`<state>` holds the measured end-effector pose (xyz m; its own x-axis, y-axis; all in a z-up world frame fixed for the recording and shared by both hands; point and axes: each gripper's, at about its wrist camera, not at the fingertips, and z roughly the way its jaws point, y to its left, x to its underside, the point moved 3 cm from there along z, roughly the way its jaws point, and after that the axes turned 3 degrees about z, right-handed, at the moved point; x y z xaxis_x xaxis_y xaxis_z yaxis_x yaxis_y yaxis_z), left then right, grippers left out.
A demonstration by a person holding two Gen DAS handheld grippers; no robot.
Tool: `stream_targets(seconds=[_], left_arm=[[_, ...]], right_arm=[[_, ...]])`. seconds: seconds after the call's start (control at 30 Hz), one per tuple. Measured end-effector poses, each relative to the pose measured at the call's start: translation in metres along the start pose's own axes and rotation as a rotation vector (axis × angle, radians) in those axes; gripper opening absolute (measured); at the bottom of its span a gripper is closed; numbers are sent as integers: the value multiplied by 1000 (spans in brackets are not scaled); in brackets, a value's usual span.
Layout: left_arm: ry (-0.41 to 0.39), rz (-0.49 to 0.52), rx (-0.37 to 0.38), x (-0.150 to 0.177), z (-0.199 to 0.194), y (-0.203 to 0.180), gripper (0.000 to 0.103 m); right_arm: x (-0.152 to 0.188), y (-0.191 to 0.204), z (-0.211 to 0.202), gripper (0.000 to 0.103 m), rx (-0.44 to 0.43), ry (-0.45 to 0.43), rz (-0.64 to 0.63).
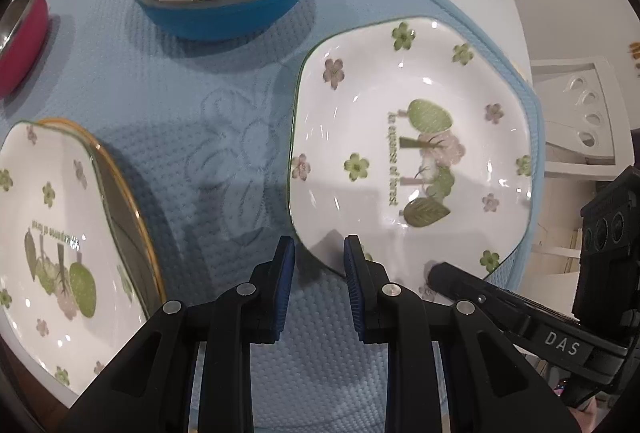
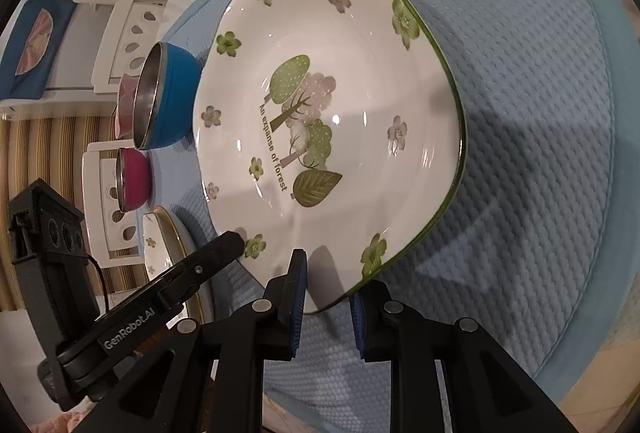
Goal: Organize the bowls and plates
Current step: 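Lift the forest plate with the right gripper and carry it toward the stack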
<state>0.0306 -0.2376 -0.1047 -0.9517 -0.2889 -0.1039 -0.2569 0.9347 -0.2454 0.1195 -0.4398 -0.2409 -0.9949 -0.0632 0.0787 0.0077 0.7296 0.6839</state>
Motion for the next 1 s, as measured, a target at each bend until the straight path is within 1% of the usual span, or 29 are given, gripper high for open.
stream_targets(seconds=[0.03,0.13,0.2,0.27,0.37,0.5,0.53,0.57,0.63,0.67,0.73,0.83,0.9,1.0], left_arm=[[-4,5,7,-5,-1,1,22],[5,32,-20,-20,2,2,22],[18,18,-4,-25,7,5,22],[17,1,7,-28,10,9,23],[1,6,4,-38,14,7,23],[-11,11,6,-51,18,2,23],[-11,11,9,-50,18,5,23],[-9,9,15,-52,19,5,23],[-12,6,18,-52,17,9,23],[-12,7,19,-51,15,12,23],[-13,19,17,-52,15,13,23],[-10,39,16,-54,16,10,22],[-10,55,9,-53,15,8,22],[-9,65,-5,-52,15,7,22]], right_arm=[[-2,0,-3,21,22,0,-14],[-11,-2,-14,22,123,-14,-38],[-20,-7,-24,28,152,-32,-36],[-36,-14,-35,53,162,-64,-22],[-60,-16,-45,53,188,-106,-46],[-88,-4,-39,53,212,-103,-111],[-94,0,-34,52,227,-87,-137],[-97,4,-28,45,235,-74,-158],[-100,8,-18,37,249,-44,-191],[-101,8,-11,35,275,-22,-207],[-102,8,-5,33,301,-15,-233],[-105,6,-6,30,279,-8,-228],[-104,6,-7,30,267,-2,-235],[-100,5,-9,30,270,5,-265]])
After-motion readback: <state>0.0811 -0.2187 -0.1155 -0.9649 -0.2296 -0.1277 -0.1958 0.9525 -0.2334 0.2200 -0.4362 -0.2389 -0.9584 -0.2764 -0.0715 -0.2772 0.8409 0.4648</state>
